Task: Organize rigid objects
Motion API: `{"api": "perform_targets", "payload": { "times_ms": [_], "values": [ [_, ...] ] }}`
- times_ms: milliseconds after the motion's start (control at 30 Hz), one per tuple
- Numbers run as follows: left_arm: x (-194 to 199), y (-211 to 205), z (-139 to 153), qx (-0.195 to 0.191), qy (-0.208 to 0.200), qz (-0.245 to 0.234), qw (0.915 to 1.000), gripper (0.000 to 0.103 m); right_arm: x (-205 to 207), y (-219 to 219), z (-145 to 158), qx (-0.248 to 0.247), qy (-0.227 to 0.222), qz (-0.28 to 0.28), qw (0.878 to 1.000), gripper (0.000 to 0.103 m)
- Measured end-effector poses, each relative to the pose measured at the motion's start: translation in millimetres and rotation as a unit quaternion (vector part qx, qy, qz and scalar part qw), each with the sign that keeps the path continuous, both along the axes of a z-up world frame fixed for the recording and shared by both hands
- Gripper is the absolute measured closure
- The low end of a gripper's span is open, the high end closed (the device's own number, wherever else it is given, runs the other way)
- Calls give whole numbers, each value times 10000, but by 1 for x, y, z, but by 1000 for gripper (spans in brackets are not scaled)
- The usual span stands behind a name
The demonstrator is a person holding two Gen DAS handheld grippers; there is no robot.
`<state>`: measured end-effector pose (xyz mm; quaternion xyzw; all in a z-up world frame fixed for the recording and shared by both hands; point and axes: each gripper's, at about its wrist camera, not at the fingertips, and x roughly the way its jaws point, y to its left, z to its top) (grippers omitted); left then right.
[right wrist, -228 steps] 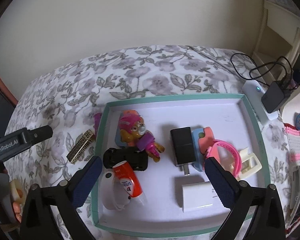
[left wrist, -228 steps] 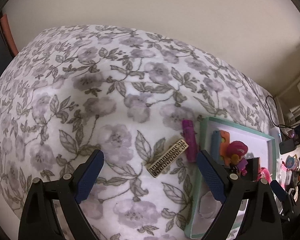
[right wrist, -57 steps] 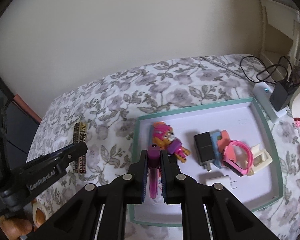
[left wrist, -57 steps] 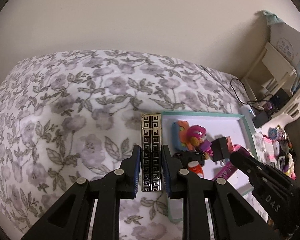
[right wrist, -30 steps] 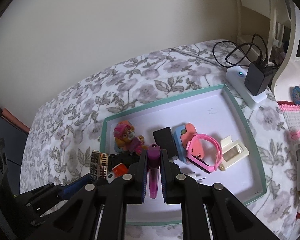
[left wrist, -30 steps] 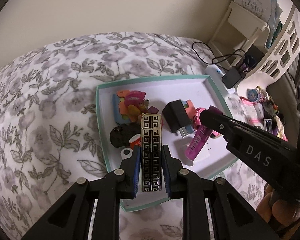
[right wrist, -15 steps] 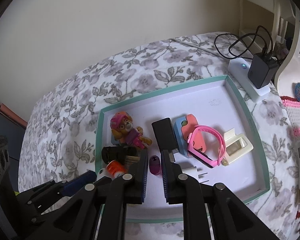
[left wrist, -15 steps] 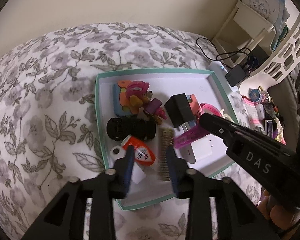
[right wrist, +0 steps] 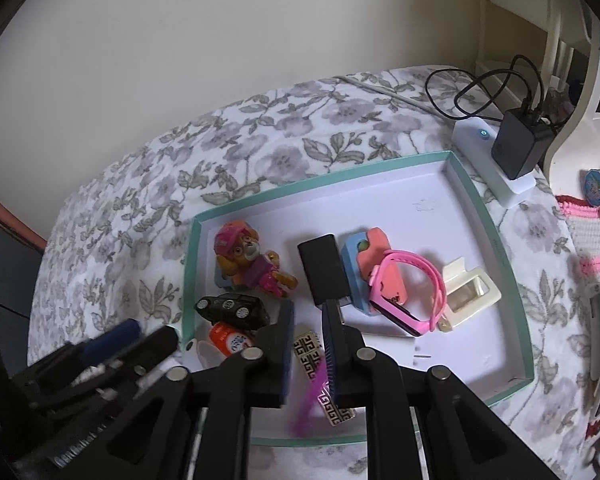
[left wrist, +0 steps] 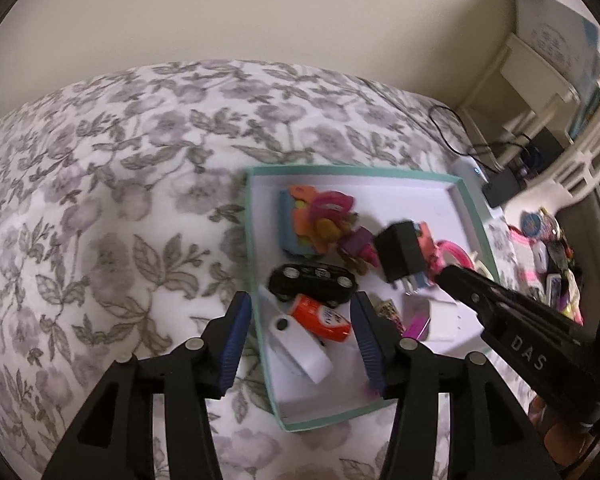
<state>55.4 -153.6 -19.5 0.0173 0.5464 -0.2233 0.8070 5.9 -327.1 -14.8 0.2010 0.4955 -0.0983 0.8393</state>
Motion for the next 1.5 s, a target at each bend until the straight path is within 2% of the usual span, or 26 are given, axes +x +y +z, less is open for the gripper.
{"api": "perform_targets", "payload": {
  "times_ms": [67,167,300,333,400,600,633,700,833,933,1100,1267,1500],
  "values": [
    [3,6,-1,56,-5,148,9999,47,0,1,-1,-51,30,-7,10000,73],
    [9,15,-3,180,-12,380,9991,37,1,2,-1,-126,52,-3,9999,60],
    [15,26,-8,351,-9,645,9973,33,3,5,-2,-249,105,37,9996,42],
    [17,28,-10,429,-21,703,9966,31,4,6,-2,-271,114,49,9996,40],
    [19,32,-13,566,-47,807,9951,19,5,7,-3,-326,127,69,9994,36],
    [26,49,-17,635,-11,1097,9919,19,6,9,-5,-487,203,99,9986,26],
    [27,50,-17,646,-18,1136,9914,18,6,10,-6,-509,226,102,9984,23],
    [28,54,-18,683,-55,1216,9902,8,7,10,-7,-573,269,114,9979,9],
    [30,59,-18,714,-119,1286,9891,8,7,12,-7,-645,258,136,9975,8],
    [30,60,-17,748,-191,1275,9888,8,7,12,-9,-674,247,130,9973,0],
    [30,60,-12,888,-464,1219,9875,8,6,13,-9,-764,198,113,9968,0],
    [30,67,-6,697,-545,1253,9882,8,4,14,-7,-798,141,86,9967,0],
    [20,67,0,711,-631,1078,9896,8,-2,21,-1,-802,34,69,9967,0]
  ]
}}
